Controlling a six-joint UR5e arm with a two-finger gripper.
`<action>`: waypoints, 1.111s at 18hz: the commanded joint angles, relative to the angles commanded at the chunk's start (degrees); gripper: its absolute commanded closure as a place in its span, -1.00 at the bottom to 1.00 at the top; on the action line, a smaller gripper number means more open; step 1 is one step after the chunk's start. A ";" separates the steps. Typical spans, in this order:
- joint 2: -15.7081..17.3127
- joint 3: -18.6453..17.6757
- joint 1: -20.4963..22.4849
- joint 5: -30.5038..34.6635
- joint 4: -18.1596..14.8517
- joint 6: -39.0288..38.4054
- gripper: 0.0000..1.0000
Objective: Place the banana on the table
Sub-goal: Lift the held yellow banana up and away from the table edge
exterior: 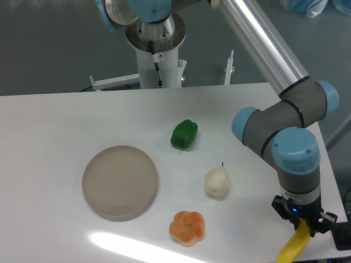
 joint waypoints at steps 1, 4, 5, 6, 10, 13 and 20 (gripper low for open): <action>0.09 -0.26 0.00 0.09 0.09 0.00 0.35; 0.35 -0.35 -0.09 0.00 0.00 -0.18 0.35; 0.53 -0.44 0.00 -0.17 0.00 -0.18 0.35; 0.79 -0.79 0.00 -0.18 0.00 -0.18 0.35; 4.12 -3.86 0.09 0.00 -0.70 0.35 0.35; 8.69 -9.30 0.88 -0.96 -1.23 0.88 0.35; 18.80 -24.07 5.79 -5.44 -1.06 11.24 0.36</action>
